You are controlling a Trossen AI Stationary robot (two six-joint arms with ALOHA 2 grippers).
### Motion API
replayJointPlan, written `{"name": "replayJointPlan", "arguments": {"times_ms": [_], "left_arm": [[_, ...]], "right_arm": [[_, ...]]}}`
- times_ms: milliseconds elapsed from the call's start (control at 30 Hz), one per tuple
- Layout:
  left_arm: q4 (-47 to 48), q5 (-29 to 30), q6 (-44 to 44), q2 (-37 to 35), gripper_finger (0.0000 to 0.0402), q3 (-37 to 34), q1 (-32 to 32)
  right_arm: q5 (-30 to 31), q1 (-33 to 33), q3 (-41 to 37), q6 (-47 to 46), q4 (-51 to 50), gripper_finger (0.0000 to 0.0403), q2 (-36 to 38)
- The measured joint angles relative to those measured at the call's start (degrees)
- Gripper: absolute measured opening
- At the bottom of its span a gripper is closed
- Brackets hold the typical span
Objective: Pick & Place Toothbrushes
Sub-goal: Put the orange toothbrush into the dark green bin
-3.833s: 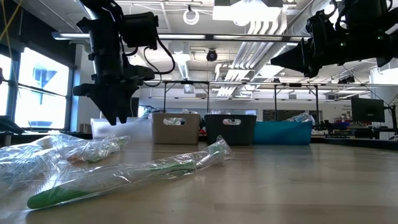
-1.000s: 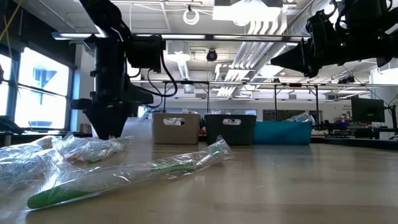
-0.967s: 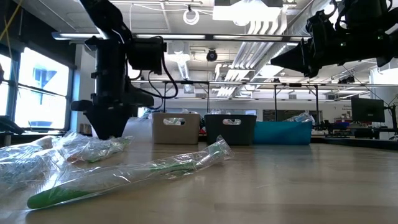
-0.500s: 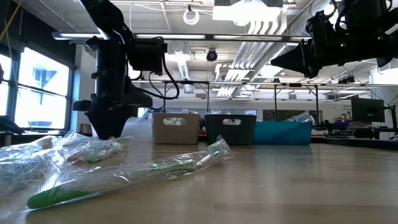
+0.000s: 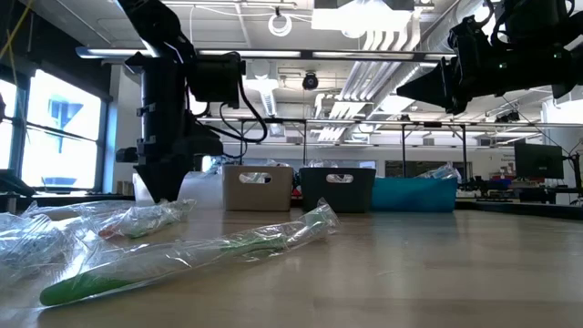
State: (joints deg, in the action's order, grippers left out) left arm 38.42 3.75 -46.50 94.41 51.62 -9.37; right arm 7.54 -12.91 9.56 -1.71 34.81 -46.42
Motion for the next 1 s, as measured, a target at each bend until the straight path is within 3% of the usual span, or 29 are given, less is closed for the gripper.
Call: {"name": "replayJointPlan", "arguments": {"times_ms": [333,567,1000], "left_arm": [[-1.6,0.1,-0.2,0.0,0.0016,0.0,0.0],[-2.5,0.0,0.8,0.2,0.0017,0.8,-0.4],[-3.3,-0.3,17.4,0.3,0.0017,12.2,-8.8]], "right_arm": [[0.0,0.0,0.0,3.7,-1.4,0.0005,0.0],[0.0,0.0,0.0,11.1,1.5,0.0005,0.0],[0.1,0.0,0.1,20.9,7.2,0.0005,0.0]]}}
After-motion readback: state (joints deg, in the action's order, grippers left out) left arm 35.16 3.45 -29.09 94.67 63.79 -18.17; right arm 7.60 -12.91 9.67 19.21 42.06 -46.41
